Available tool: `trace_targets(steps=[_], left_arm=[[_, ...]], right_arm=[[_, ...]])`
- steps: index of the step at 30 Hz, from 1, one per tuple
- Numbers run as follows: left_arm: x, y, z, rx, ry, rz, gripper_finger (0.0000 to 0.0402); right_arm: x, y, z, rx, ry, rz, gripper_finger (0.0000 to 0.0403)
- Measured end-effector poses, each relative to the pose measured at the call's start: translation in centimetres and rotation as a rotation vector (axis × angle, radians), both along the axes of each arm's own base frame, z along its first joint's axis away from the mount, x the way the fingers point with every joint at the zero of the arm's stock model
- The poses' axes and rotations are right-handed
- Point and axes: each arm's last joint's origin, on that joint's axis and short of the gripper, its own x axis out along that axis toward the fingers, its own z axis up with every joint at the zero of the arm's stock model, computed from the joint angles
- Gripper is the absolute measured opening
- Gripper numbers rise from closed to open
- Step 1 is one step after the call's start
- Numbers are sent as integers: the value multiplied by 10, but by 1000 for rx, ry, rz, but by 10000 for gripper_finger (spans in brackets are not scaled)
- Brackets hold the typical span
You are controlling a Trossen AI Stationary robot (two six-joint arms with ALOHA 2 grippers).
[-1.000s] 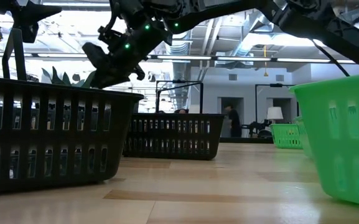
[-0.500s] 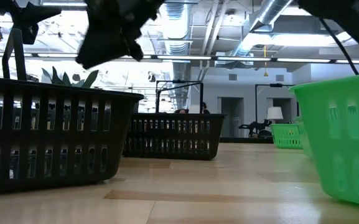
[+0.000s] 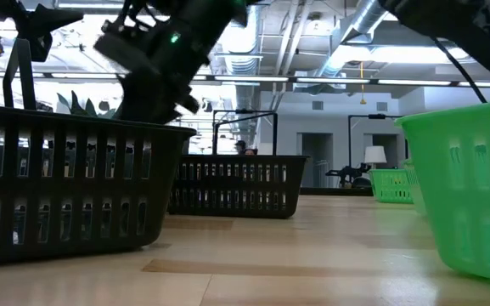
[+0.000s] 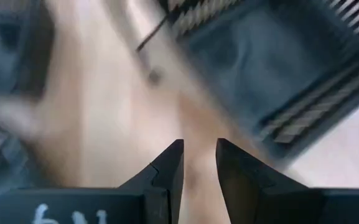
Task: Stack baskets on shelf by color
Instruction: Put the black bin on the shelf
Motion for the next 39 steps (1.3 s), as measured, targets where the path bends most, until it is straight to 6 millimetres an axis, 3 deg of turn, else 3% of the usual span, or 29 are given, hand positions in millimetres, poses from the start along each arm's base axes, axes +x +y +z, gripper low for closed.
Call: trace_targets(steps=[14,20,29,39], left_arm=[[0,0,0,3,2,0,194],[0,0,-1,8,6,0,194],[0,0,-1,10,9,8,194],[0,0,-1,-21,4,7,194]], right_arm=[[-2,-39,-1,-26,40,-96,116],[-8,-58,31,-67,-12,-164,116],[-4,-45,60,-80,-184,-141,116],[4,-55,37,-41,-197,-203,139]])
